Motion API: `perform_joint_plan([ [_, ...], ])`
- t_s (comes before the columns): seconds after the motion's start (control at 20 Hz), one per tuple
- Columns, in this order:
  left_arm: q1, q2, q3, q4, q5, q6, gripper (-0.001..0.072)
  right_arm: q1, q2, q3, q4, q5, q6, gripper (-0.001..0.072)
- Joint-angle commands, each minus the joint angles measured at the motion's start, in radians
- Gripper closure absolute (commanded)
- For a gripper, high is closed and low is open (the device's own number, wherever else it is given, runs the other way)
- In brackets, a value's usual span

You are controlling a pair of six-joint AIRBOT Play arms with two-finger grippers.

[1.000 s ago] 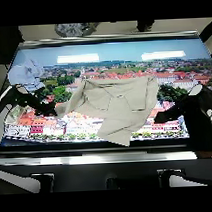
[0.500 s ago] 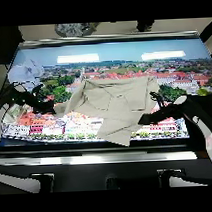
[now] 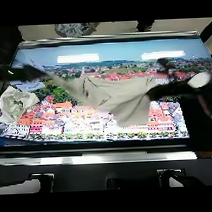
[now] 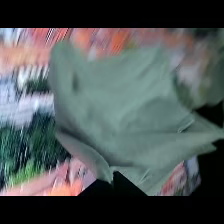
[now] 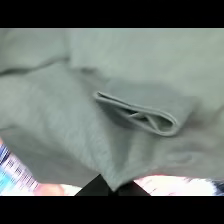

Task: Fold the shirts.

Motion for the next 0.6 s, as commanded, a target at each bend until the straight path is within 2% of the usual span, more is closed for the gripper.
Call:
perform_joint_plan([
  [0.0,0.137,0.205,0.2,-0.261,0.414,-0.03,0.0672,-0.059,0.255,0.322,-0.221,-0.14,0.028,0.0671],
  [0.1,0.227,0.342,0.216,-0.144,0.578,-0.134,0.0672,-0.076,0.378,0.45,-0.401,-0.206,0.119,0.0672],
  [0.15,0.263,0.4,0.216,-0.059,0.582,-0.201,0.0672,-0.076,0.43,0.487,-0.462,-0.205,0.171,0.0672],
  [0.25,0.291,0.501,0.216,0.089,0.483,-0.301,0.0672,-0.076,0.504,0.496,-0.471,-0.19,0.241,0.0672],
  [0.35,0.285,0.572,0.216,0.124,0.4,-0.305,0.0671,-0.074,0.531,0.496,-0.462,-0.14,0.262,0.0672],
  [0.55,0.283,0.657,0.216,0.233,0.412,-0.305,0.0672,-0.075,0.523,0.496,-0.463,-0.137,0.261,0.0672],
])
